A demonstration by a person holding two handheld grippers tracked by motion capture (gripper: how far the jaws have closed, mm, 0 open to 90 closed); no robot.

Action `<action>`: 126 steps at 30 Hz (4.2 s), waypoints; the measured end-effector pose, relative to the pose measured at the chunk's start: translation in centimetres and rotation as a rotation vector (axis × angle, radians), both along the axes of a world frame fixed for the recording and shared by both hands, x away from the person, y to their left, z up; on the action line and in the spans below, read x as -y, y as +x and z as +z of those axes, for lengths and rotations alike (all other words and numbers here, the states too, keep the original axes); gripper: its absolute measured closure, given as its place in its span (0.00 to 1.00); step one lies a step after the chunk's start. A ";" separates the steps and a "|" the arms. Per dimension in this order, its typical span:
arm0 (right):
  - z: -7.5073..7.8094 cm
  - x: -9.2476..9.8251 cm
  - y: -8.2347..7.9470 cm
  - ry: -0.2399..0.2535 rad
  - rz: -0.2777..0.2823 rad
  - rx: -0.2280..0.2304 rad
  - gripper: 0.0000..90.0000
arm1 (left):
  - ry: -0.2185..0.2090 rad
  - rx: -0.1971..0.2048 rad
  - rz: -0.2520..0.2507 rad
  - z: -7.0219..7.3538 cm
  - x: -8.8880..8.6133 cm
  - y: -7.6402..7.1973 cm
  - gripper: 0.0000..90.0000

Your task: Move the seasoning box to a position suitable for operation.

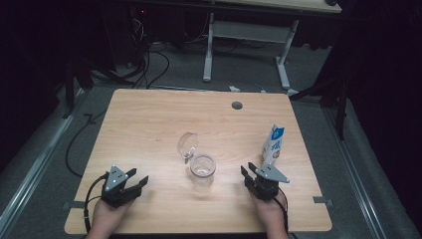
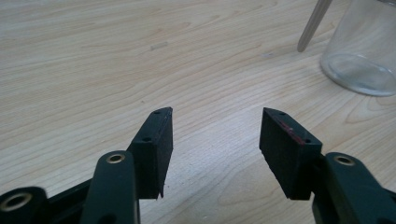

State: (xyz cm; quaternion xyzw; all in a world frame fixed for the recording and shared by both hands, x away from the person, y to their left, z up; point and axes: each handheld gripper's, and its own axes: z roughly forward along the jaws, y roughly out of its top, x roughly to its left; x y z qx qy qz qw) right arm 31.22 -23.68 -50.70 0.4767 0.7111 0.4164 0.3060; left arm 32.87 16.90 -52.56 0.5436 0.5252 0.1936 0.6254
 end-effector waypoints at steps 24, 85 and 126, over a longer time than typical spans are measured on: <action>0.9 4.1 -0.9 -0.008 -0.183 0.014 0.49 | -0.070 0.010 -0.022 0.8 0.0 -0.8 0.43; 3.5 6.5 2.6 -0.023 -0.261 -0.018 0.64 | -0.016 0.003 -0.058 0.4 0.5 -1.2 0.42; 3.6 6.9 3.2 -0.030 -0.156 0.005 0.99 | -0.103 -0.011 -0.123 0.5 0.2 -1.4 0.38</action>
